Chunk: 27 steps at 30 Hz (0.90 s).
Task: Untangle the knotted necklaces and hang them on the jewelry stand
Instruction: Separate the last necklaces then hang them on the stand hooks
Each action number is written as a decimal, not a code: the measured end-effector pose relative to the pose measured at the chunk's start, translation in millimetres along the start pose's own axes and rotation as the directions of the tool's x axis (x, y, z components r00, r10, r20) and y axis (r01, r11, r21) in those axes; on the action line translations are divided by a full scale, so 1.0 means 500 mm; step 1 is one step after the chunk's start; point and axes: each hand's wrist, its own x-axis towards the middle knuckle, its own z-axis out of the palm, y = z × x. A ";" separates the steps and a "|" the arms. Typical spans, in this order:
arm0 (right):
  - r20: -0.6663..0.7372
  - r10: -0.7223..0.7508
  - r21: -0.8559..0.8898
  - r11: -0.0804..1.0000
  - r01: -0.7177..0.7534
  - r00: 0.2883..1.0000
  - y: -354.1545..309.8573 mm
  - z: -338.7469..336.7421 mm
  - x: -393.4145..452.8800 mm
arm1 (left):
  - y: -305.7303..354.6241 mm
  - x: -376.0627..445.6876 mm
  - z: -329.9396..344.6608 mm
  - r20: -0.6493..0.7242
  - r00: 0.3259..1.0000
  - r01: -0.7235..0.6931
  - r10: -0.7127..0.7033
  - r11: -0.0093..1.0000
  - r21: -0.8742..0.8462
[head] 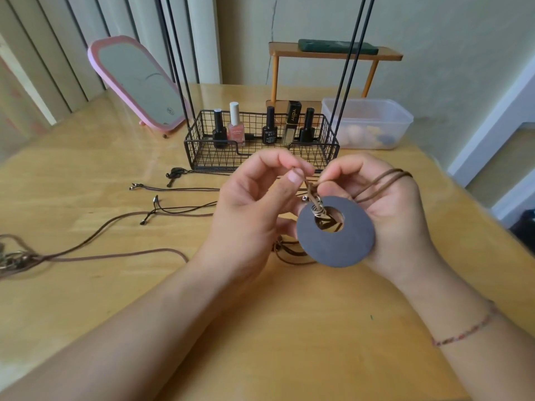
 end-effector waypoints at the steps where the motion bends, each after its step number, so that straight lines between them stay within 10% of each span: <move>1: 0.018 -0.031 -0.049 0.998 0.031 0.999 0.002 0.000 -0.001 | 0.001 0.001 -0.002 -0.005 0.999 0.039 -0.039 0.998 -0.048; 14: 0.121 -0.220 -0.233 0.942 0.243 0.968 0.008 -0.010 -0.007 | -0.013 -0.011 0.006 0.112 0.976 0.184 -0.188 0.982 0.051; 27: 0.075 -0.033 -0.155 0.987 0.044 0.997 0.003 -0.018 -0.009 | -0.002 -0.019 -0.004 0.170 0.955 -0.280 0.242 0.925 0.257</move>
